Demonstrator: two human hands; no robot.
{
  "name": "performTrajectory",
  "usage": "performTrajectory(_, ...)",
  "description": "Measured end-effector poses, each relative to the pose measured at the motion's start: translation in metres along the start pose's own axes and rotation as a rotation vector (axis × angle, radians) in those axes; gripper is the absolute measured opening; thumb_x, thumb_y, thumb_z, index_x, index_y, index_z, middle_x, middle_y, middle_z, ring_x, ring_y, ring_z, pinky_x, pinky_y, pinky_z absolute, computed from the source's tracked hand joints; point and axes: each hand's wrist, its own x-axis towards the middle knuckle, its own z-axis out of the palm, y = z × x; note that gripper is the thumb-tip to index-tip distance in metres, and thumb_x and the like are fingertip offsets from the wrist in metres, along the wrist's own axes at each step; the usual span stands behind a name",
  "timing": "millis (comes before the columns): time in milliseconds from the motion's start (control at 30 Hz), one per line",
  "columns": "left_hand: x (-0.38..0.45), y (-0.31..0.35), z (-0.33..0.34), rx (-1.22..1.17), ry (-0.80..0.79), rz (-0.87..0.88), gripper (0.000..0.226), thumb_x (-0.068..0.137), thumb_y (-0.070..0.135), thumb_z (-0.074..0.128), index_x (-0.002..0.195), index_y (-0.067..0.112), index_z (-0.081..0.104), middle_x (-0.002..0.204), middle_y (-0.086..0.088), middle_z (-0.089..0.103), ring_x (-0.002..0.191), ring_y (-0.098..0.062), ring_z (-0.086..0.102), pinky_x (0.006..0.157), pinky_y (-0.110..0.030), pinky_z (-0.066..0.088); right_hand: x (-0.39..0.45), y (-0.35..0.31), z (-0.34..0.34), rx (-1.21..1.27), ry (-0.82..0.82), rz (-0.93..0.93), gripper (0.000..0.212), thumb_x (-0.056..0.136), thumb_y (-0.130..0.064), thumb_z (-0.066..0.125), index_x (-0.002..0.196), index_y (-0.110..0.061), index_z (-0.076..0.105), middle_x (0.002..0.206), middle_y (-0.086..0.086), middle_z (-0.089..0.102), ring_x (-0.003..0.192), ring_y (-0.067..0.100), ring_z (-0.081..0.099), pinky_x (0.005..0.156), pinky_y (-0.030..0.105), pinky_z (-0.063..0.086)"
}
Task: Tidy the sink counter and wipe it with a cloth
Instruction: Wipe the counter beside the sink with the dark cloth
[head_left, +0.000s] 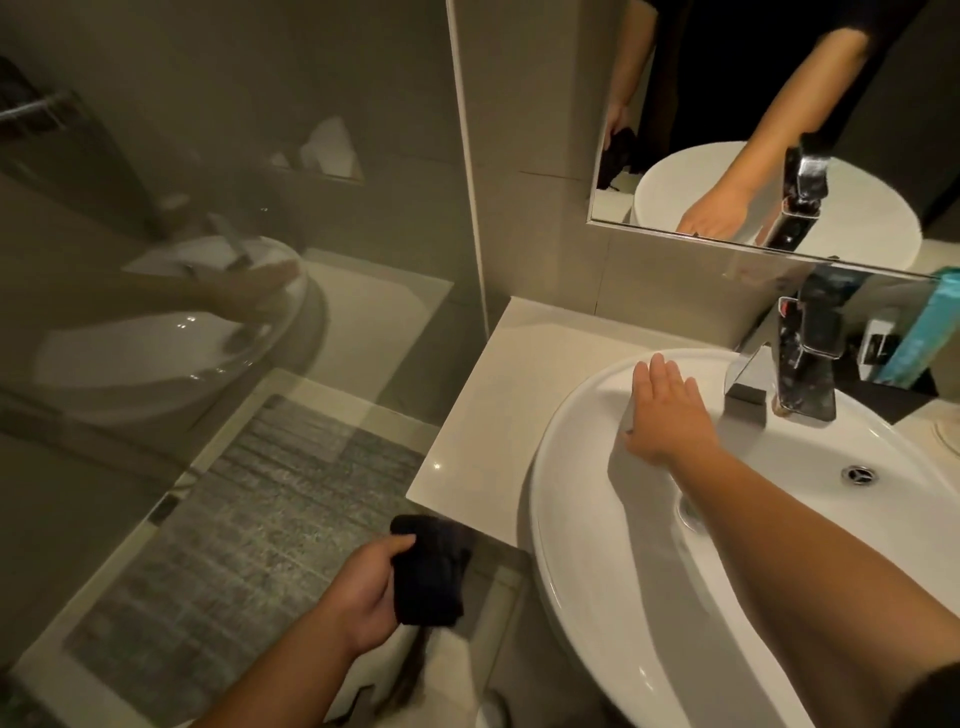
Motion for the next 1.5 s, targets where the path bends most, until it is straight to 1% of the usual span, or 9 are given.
performTrajectory(133, 0.015, 0.064, 0.042, 0.027, -0.019, 0.179, 0.023, 0.096, 0.011, 0.045, 0.113, 0.003, 0.059, 0.099, -0.023, 0.071, 0.093, -0.037, 0.065, 0.072, -0.045, 0.052, 0.000, -0.001, 0.002, 0.008, 0.033, -0.002, 0.086, 0.087, -0.035, 0.047, 0.150, -0.006, -0.005, 0.160, 0.017, -0.010, 0.147, 0.032, -0.010, 0.120, 0.046, 0.001)
performTrajectory(333, 0.094, 0.167, 0.158, 0.638, 0.021, 0.790, 0.023, 0.096, 0.004, 0.042, 0.111, 0.014, 0.057, 0.095, -0.007, 0.064, 0.077, -0.017, 0.062, 0.056, -0.019, 0.049, -0.001, -0.006, 0.001, 0.006, 0.077, 0.007, 0.085, 0.086, -0.035, 0.046, 0.150, -0.004, -0.001, 0.160, 0.020, -0.006, 0.147, 0.036, -0.006, 0.120, 0.049, 0.002)
performTrajectory(467, 0.170, 0.202, 0.228, 1.228, 0.016, 1.114, 0.048, 0.094, 0.005, 0.041, 0.140, 0.015, 0.041, 0.126, -0.018, 0.058, 0.108, -0.036, 0.056, 0.086, -0.036, 0.044, 0.001, -0.005, 0.001, 0.052, 0.091, 0.001, 0.090, 0.079, -0.033, 0.050, 0.150, -0.005, 0.004, 0.160, 0.020, -0.002, 0.147, 0.037, -0.003, 0.119, 0.049, -0.001)
performTrajectory(567, 0.219, 0.189, 0.261, 1.589, -0.207, 1.256, 0.065, 0.093, 0.000, 0.043, 0.151, 0.022, 0.023, 0.153, -0.010, 0.035, 0.135, -0.029, 0.038, 0.109, -0.037, 0.032, 0.004, -0.003, 0.011, 0.037, 0.135, 0.009, 0.089, 0.078, -0.034, 0.051, 0.151, -0.007, 0.008, 0.160, 0.018, 0.004, 0.147, 0.036, 0.002, 0.119, 0.050, 0.003)
performTrajectory(633, 0.242, 0.169, 0.268, 1.863, -0.356, 1.329, 0.063, 0.095, 0.003, 0.046, 0.151, 0.023, 0.024, 0.157, -0.007, 0.027, 0.142, -0.026, 0.027, 0.116, -0.038, 0.022, 0.007, -0.004, 0.018, 0.023, 0.162, 0.026, 0.088, 0.077, -0.035, 0.053, 0.150, -0.008, 0.013, 0.159, 0.018, 0.011, 0.147, 0.036, 0.008, 0.118, 0.051, 0.008)
performTrajectory(700, 0.257, 0.158, 0.269, 2.006, -0.382, 1.416, 0.058, 0.096, 0.006, 0.046, 0.149, 0.020, 0.028, 0.158, -0.006, 0.024, 0.145, -0.025, 0.019, 0.117, -0.038, 0.012, 0.010, -0.004, 0.024, 0.010, 0.202, 0.043, 0.087, 0.076, -0.035, 0.055, 0.149, -0.008, 0.018, 0.158, 0.018, 0.017, 0.146, 0.036, 0.014, 0.118, 0.052, 0.011)
performTrajectory(967, 0.242, 0.155, 0.235, 1.978, -0.480, 1.337, 0.057, 0.094, 0.006, 0.043, 0.149, 0.016, 0.030, 0.159, -0.007, 0.021, 0.146, -0.023, 0.015, 0.117, -0.037, 0.009, 0.012, -0.003, 0.033, 0.005, 0.258, 0.030, 0.089, 0.073, -0.030, 0.061, 0.146, -0.006, 0.016, 0.155, 0.022, 0.023, 0.144, 0.039, 0.020, 0.117, 0.052, 0.014)
performTrajectory(1100, 0.209, 0.130, 0.178, 1.936, -0.486, 1.279, 0.058, 0.091, 0.003, 0.044, 0.147, 0.013, 0.033, 0.158, -0.008, 0.022, 0.146, -0.025, 0.016, 0.117, -0.038, 0.010, 0.010, -0.003, 0.027, -0.013, 0.207, 0.020, 0.087, 0.079, -0.032, 0.055, 0.149, -0.004, 0.012, 0.159, 0.021, 0.010, 0.147, 0.037, 0.006, 0.118, 0.048, 0.002)
performTrajectory(1500, 0.075, -0.011, 0.017, 1.822, -0.237, 1.173, 0.063, 0.084, 0.011, 0.044, 0.146, 0.017, 0.036, 0.157, -0.005, 0.025, 0.146, -0.023, 0.015, 0.114, -0.038, -0.008, 0.000, -0.004, -0.006, -0.019, -0.045, 0.012, 0.096, 0.084, -0.039, 0.053, 0.149, -0.005, -0.008, 0.159, 0.018, -0.012, 0.147, 0.034, -0.010, 0.120, 0.048, 0.002)
